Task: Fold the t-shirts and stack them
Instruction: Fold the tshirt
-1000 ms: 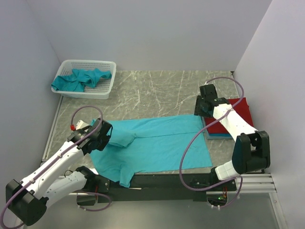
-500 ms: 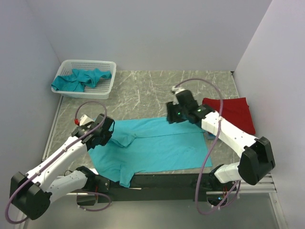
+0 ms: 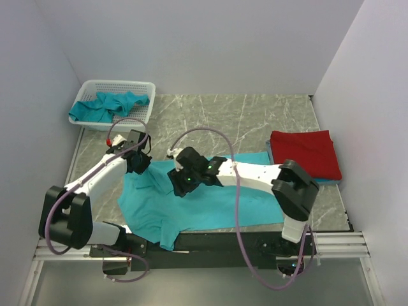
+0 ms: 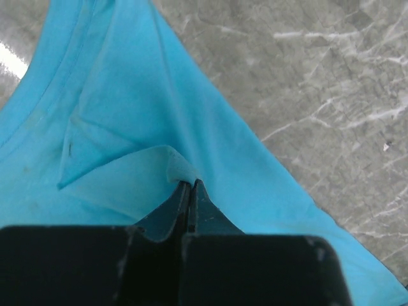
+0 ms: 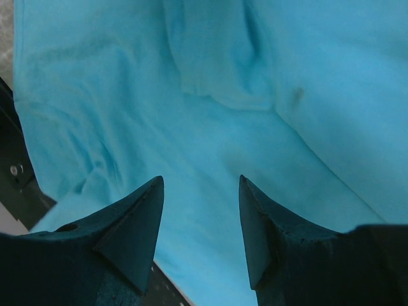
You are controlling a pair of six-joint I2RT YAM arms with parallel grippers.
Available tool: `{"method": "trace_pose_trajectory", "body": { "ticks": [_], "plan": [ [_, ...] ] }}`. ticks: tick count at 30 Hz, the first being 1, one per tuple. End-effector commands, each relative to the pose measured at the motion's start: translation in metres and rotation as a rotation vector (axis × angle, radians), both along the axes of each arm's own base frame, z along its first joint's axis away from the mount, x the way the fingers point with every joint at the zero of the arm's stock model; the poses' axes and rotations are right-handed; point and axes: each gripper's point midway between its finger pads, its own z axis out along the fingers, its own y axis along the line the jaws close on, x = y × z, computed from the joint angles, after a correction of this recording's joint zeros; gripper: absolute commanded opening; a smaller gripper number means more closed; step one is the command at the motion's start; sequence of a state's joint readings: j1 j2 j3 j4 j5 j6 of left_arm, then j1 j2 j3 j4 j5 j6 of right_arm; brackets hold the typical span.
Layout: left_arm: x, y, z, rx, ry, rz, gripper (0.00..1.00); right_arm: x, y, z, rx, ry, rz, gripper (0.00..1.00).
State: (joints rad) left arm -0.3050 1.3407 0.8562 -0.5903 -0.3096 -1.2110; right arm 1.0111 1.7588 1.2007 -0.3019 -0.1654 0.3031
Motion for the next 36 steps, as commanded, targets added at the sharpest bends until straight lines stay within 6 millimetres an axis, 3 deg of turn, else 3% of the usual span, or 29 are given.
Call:
{"method": "trace_pose_trajectory", "body": {
  "ticks": [1,5,11,19,23,26,29,30,34,36],
  "plan": [
    [0.026,-0.004,0.012,-0.023,-0.055,-0.044,0.01,0.013,0.037,0.015,0.078,-0.059,-0.016,0.57],
    [0.029,-0.001,-0.001,-0.042,-0.023,-0.045,0.01,0.011,0.061,0.003,0.041,-0.106,0.005,0.57],
    [0.027,-0.001,-0.013,-0.055,0.007,-0.067,0.01,0.019,0.079,-0.017,0.034,-0.102,-0.020,0.55],
    [0.020,0.002,-0.018,-0.055,0.023,-0.065,0.01,0.027,0.078,-0.046,-0.063,-0.119,-0.061,0.53],
    [0.016,0.005,-0.017,-0.053,0.019,-0.056,0.01,0.034,0.075,-0.052,-0.100,-0.131,-0.118,0.44],
    [0.013,0.008,-0.016,-0.043,0.019,-0.046,0.01,0.035,0.073,-0.054,-0.104,-0.129,-0.156,0.29],
    [0.010,0.012,-0.015,-0.031,0.015,-0.032,0.01,0.033,0.073,-0.055,-0.111,-0.123,-0.161,0.27],
    [0.008,0.012,-0.014,-0.031,0.014,-0.032,0.01,0.032,0.072,-0.053,-0.111,-0.126,-0.164,0.26],
    [0.006,0.012,-0.015,-0.033,0.014,-0.035,0.01,0.031,0.072,-0.042,-0.104,-0.147,-0.157,0.04],
    [0.005,0.012,-0.014,-0.036,0.016,-0.042,0.01,0.028,0.073,-0.032,-0.089,-0.150,-0.140,0.00]
  ]
}}
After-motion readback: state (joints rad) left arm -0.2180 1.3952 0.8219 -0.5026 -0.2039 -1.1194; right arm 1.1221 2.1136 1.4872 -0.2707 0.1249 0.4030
